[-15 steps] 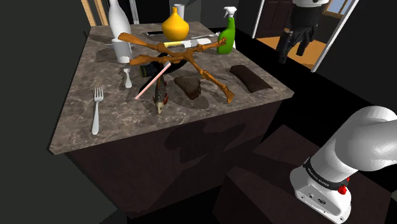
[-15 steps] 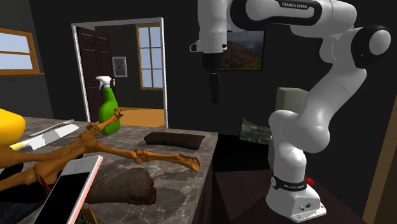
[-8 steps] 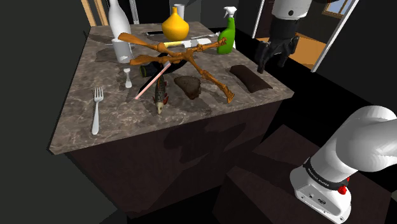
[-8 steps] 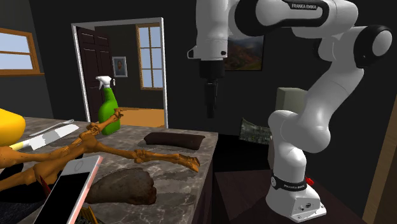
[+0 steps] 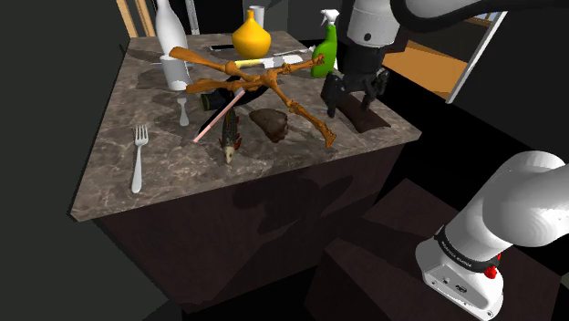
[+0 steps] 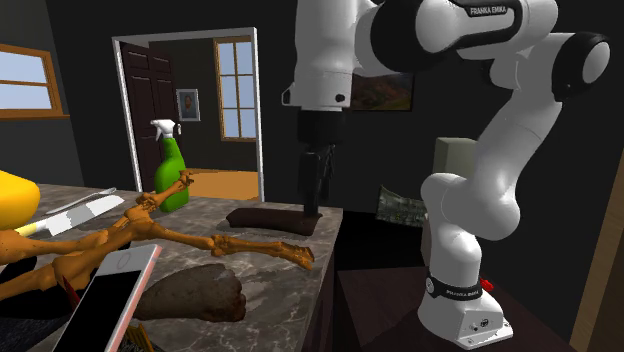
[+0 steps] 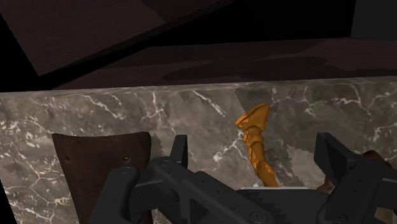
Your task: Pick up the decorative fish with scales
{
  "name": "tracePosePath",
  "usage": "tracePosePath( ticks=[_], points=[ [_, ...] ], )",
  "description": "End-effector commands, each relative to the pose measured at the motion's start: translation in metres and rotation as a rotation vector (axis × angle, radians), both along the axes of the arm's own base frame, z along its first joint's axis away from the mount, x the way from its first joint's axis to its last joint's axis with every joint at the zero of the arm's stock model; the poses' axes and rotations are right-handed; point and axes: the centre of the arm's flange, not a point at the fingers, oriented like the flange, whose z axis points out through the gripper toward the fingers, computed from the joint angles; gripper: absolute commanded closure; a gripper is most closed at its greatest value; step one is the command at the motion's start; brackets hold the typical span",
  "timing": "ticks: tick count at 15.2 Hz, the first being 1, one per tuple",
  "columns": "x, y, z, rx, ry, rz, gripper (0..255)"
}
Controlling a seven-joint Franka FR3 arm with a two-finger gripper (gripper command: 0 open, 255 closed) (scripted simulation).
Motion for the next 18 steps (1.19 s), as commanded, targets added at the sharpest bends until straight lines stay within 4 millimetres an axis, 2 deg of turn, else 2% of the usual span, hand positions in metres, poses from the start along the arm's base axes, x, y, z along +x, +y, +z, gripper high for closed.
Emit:
tracePosePath(
  ticks=[1,9,18],
  points=[
    [0.007,0.024,-0.005,0.015,-0.018,-0.027,0],
    [0.049,0.107,-0.023,0.068,-0.085,-0.125,0],
    [0.108,0.196,-0.035,0.128,-0.161,-0.236,0]
  ],
)
